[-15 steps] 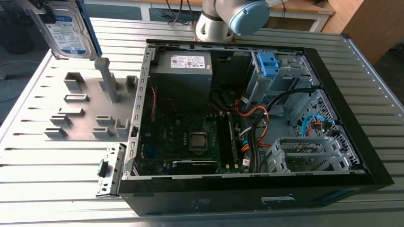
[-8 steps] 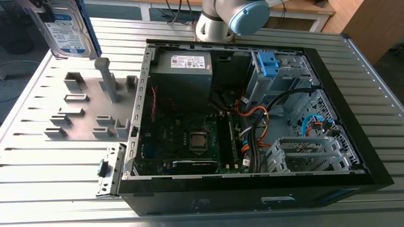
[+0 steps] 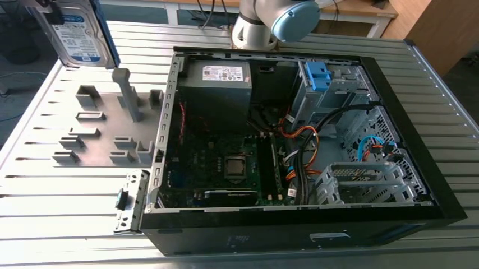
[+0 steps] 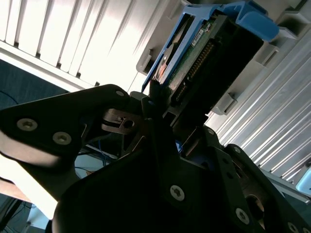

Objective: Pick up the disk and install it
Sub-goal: 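Pick up the disk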

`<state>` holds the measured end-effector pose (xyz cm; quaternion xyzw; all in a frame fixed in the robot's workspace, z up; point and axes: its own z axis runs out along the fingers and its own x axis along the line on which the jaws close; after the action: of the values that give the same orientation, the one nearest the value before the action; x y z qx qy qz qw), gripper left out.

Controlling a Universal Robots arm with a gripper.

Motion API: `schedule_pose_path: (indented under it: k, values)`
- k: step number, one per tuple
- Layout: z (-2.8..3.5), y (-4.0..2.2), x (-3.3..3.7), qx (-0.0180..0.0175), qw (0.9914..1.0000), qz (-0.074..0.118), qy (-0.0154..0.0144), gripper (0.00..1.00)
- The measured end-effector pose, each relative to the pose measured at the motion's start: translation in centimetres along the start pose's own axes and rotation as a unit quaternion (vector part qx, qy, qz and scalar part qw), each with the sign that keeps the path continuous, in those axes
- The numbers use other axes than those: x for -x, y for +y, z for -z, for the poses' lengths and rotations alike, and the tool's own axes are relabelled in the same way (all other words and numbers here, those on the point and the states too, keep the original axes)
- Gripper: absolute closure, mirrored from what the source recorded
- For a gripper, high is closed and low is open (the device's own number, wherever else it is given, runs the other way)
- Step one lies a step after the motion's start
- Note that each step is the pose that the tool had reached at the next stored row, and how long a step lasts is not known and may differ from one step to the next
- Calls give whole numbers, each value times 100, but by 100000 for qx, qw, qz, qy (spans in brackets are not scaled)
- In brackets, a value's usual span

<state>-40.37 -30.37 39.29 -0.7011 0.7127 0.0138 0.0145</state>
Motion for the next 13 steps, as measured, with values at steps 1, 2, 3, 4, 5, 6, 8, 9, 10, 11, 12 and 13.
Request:
schedule_pose_path:
  k: [1, 2, 3, 4, 5, 6, 8, 9, 10, 11, 12, 13]
  values:
    - [4, 0, 0, -1, 100000, 1, -3, 64]
    - [8, 0, 0, -2, 100000, 1, -3, 64]
    - [12, 0, 0, 1, 100000, 0, -2, 64]
    - [16, 0, 1, 4, 100000, 0, 0, 64]
    - [20, 0, 1, 0, 100000, -1, -1, 64]
    - [24, 0, 1, 3, 100000, 1, -1, 64]
    - [30, 0, 1, -1, 100000, 0, -3, 64]
    - [34, 0, 1, 0, 100000, 1, -2, 64]
    - [39, 0, 2, 0, 100000, -1, -2, 64]
    - [43, 0, 2, 4, 100000, 0, 0, 64]
    - [47, 0, 2, 0, 100000, 0, -2, 64]
    - [50, 0, 2, -1, 100000, 0, -5, 64]
